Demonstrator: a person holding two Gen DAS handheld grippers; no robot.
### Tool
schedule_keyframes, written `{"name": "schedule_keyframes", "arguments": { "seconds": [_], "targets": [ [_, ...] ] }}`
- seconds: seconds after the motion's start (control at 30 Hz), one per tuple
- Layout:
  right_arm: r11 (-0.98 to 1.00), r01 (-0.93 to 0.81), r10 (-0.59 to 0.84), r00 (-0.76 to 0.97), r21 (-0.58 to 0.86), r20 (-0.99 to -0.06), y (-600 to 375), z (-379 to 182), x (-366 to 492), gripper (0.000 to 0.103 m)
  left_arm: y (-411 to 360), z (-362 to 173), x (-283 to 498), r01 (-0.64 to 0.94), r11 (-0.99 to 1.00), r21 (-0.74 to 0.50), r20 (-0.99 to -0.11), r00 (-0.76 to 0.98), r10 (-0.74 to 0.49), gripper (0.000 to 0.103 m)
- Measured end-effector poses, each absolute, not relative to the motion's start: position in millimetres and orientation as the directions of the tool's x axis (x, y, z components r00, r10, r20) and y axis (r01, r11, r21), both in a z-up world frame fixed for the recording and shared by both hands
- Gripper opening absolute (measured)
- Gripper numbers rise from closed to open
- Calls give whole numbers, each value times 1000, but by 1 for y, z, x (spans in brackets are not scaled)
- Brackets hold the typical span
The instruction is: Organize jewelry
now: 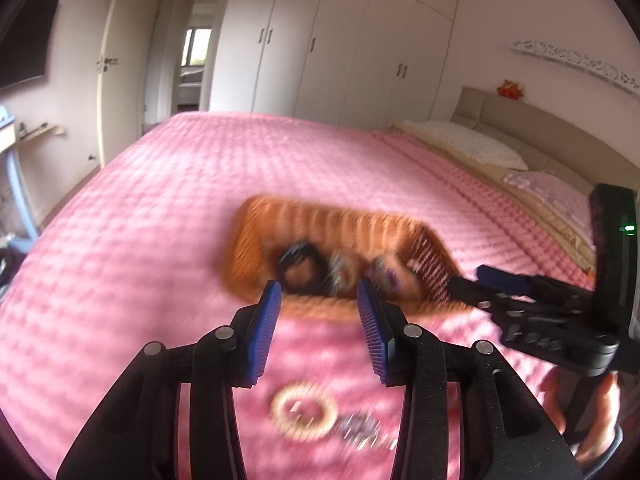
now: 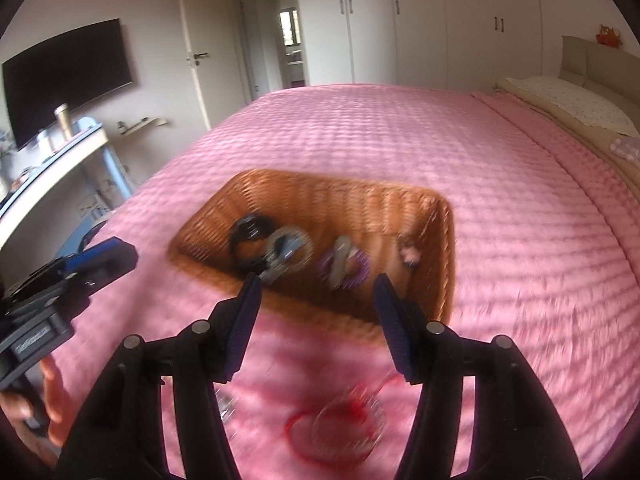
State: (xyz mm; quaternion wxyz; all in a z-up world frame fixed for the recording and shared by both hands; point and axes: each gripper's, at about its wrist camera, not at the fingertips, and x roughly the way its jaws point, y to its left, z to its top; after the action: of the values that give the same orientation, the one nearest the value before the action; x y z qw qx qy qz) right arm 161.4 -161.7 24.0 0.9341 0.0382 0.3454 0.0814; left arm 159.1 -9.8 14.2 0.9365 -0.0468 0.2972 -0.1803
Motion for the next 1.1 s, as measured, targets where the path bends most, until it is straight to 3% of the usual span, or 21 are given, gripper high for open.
{"name": "schedule_keyframes", "arguments": {
  "seconds": [0.43, 0.53, 0.67, 0.8, 0.93, 0.97, 1.0, 1.07, 1.1],
  "targets": [
    [963, -197, 267, 659, 181, -703, -123, -51, 112, 54, 17, -56, 161, 237, 948, -211, -689, 652, -317, 37],
    [950, -226, 310, 641, 214, -702, -124, -53, 110, 48, 19, -68, 165, 230, 948, -221, -706, 632, -318, 37],
    [948, -292, 292, 628, 129, -722, -101, -56, 107, 47, 21, -76, 168, 224, 946, -235, -720, 613, -324, 36],
    [951, -304, 247, 628, 60, -738, -87, -64, 110, 37, 19, -79, 169, 234, 942, -239, -721, 607, -334, 36],
    [947, -311, 261, 597, 81, -758, -88, -69, 116, 28, 14, -80, 168, 228, 948, -223, -721, 616, -318, 36],
    [944, -319, 265, 582, 84, -769, -87, -71, 118, 16, 13, -81, 168, 230, 948, -219, -722, 615, -316, 36],
    [943, -324, 263, 575, 79, -775, -86, -73, 119, 11, 10, -82, 168, 234, 950, -205, -726, 615, -308, 36],
    [946, -319, 245, 594, 56, -766, -83, -70, 115, 11, 6, -82, 167, 241, 953, -185, -728, 618, -298, 35],
    [947, -316, 242, 603, 51, -760, -84, -69, 113, 11, 5, -82, 167, 248, 952, -182, -729, 616, -300, 28]
  ]
}}
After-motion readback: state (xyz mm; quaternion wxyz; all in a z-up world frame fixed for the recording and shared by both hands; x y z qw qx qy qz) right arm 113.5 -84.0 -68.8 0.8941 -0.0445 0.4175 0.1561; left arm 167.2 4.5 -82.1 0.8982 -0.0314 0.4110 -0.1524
